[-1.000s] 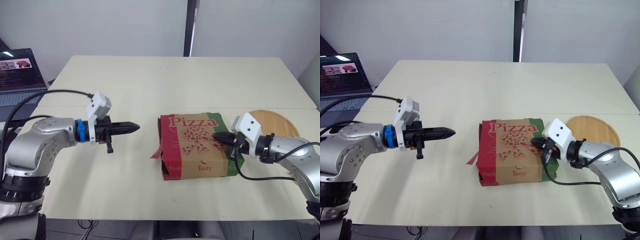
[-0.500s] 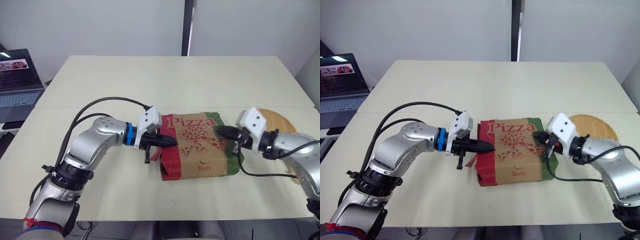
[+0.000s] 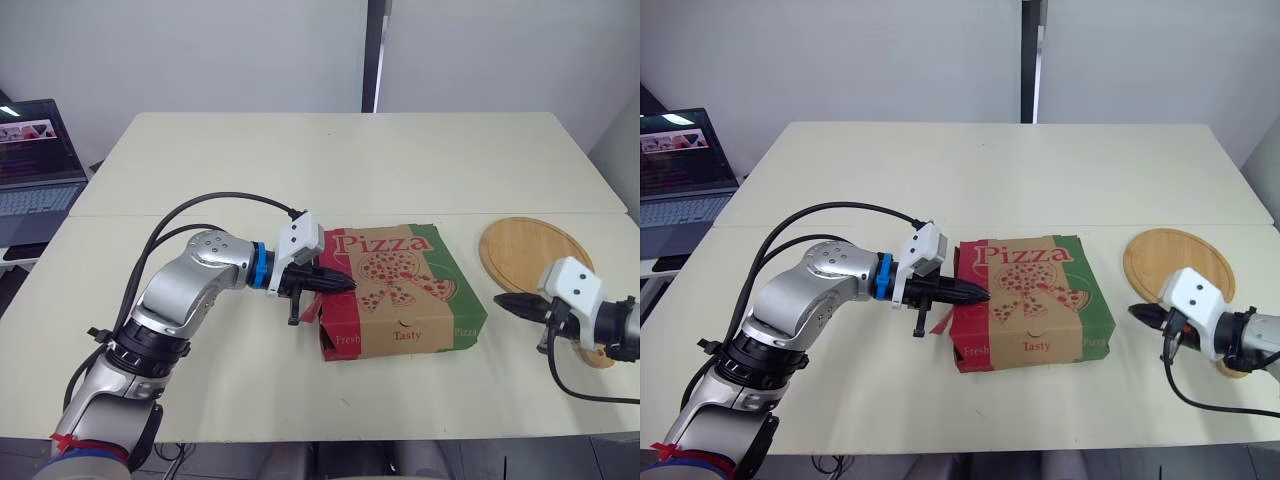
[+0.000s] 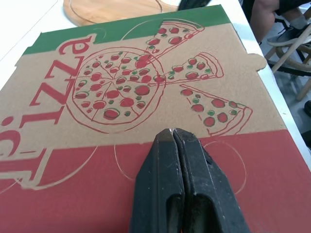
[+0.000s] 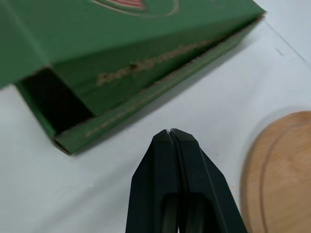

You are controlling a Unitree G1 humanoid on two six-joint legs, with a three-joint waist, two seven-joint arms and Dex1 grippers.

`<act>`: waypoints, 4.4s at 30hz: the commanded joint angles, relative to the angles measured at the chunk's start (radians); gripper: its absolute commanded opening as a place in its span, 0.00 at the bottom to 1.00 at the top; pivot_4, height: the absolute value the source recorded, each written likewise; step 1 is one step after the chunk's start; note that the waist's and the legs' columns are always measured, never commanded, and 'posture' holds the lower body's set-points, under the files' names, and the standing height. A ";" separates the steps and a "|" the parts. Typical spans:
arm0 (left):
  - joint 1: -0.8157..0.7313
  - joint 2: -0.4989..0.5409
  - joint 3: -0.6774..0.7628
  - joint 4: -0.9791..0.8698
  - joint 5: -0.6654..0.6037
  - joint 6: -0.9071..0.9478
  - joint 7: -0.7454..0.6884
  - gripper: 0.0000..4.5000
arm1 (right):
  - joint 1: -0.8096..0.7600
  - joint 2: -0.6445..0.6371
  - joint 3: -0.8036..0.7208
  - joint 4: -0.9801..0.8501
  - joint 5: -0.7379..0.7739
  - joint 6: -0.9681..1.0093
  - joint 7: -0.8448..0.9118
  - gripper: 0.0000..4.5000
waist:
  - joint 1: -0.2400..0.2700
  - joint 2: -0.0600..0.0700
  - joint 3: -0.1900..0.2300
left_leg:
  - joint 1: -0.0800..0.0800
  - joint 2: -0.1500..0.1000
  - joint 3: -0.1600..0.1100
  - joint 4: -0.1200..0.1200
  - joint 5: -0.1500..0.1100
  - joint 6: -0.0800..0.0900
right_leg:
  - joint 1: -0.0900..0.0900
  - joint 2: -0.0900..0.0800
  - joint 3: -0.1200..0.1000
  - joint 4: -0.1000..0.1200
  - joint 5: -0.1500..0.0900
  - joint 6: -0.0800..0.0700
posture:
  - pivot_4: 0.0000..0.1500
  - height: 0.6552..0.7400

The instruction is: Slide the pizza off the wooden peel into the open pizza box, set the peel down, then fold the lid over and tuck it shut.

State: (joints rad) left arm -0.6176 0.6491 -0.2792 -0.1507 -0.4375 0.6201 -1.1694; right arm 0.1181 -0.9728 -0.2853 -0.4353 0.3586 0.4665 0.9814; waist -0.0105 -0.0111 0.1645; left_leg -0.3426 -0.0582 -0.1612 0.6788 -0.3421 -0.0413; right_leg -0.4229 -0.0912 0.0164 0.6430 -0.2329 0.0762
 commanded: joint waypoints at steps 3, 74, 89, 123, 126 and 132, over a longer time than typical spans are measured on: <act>-0.025 -0.006 0.006 -0.008 0.011 -0.020 -0.017 0.00 | -0.047 0.018 0.022 -0.094 0.093 0.085 -0.012 0.00 | 0.005 0.000 0.000 | 0.000 0.000 0.000 0.000 0.000 0.000 | 0.000 0.000 0.000 -0.001 0.000 0.000 | 1.00 1.00; -0.092 -0.079 -0.142 0.021 0.179 -0.132 -0.146 0.00 | -0.093 -0.031 -0.093 -0.286 0.290 0.267 -0.057 0.99 | 0.010 -0.001 0.000 | 0.000 -0.001 0.000 0.001 0.000 0.000 | 0.001 0.000 -0.001 0.000 0.000 0.000 | 1.00 1.00; -0.083 -0.007 0.024 -0.020 0.048 -0.031 -0.152 0.00 | -0.306 0.094 0.392 -0.198 0.046 0.201 -0.197 0.14 | 0.007 -0.001 0.000 | -0.001 -0.001 -0.001 0.001 0.000 0.000 | 0.000 0.000 -0.001 0.000 0.000 0.000 | 1.00 1.00; 0.073 0.132 -0.038 -0.061 0.193 -0.173 -0.167 0.00 | -0.371 0.087 0.395 -0.159 0.015 0.174 -0.097 0.01 | 0.008 -0.001 0.001 | -0.001 0.000 -0.001 0.001 0.000 0.000 | 0.000 0.000 -0.001 0.000 0.000 0.000 | 1.00 1.00; 0.082 0.146 -0.030 -0.074 0.187 -0.163 -0.172 0.00 | -0.372 0.086 0.402 -0.157 0.011 0.174 -0.092 0.01 | 0.008 -0.001 0.001 | -0.001 0.000 -0.001 0.001 0.000 0.000 | 0.000 0.000 -0.001 0.000 0.000 0.000 | 1.00 1.00; 0.111 0.212 0.046 -0.095 0.131 -0.093 -0.169 0.00 | -0.363 0.094 0.431 -0.147 -0.026 0.159 -0.100 0.01 | 0.005 -0.001 0.001 | -0.001 0.000 -0.001 0.001 0.000 0.000 | -0.001 0.000 -0.001 0.000 0.000 0.000 | 1.00 1.00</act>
State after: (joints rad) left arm -0.5029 0.8480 -0.2881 -0.2063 -0.2719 0.5011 -1.3432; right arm -0.2423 -0.8786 0.1456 -0.5753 0.3453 0.6424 0.8844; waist -0.0052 -0.0119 0.1650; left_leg -0.3435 -0.0583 -0.1623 0.6797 -0.3421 -0.0412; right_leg -0.4234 -0.0909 0.0154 0.6430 -0.2328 0.0762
